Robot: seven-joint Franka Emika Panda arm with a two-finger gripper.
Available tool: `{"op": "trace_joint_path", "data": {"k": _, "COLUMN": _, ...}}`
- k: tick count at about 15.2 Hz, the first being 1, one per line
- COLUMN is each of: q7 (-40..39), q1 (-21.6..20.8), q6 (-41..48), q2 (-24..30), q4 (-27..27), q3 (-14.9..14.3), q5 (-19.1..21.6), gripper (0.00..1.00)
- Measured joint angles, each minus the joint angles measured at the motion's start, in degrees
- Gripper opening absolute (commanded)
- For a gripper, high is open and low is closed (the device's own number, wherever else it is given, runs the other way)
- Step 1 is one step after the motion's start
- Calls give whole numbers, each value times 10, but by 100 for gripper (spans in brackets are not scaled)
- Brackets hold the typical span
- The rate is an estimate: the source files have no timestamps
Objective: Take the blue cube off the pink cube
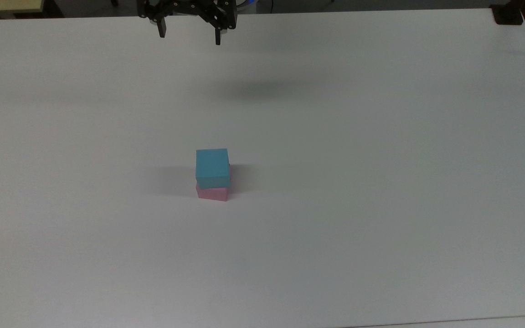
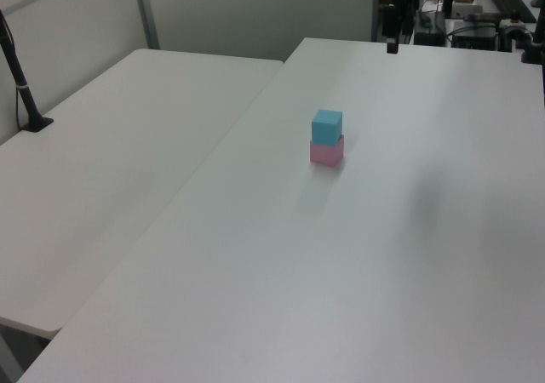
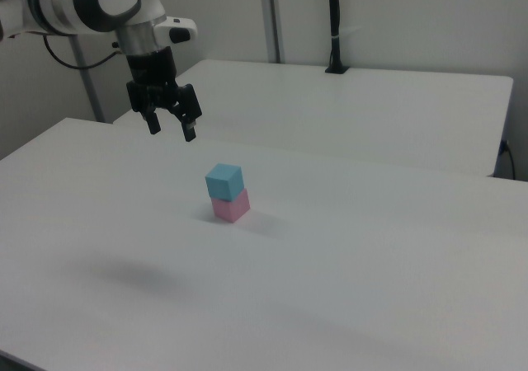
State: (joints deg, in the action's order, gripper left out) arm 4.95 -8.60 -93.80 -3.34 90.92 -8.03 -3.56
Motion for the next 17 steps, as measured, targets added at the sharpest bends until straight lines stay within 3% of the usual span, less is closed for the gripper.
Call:
{"op": "trace_joint_path", "data": {"k": 13, "q7": -1, "q1": 0, "q6": -1, "q2": -3, "q4": 1, "q3": 0, "q5": 0, "gripper": 100}}
{"op": "trace_joint_path", "data": {"k": 17, "q7": -2, "q1": 0, "q6": -36, "q2": -17, "q4": 2, "q3": 1, "q5": 0, "gripper": 100}}
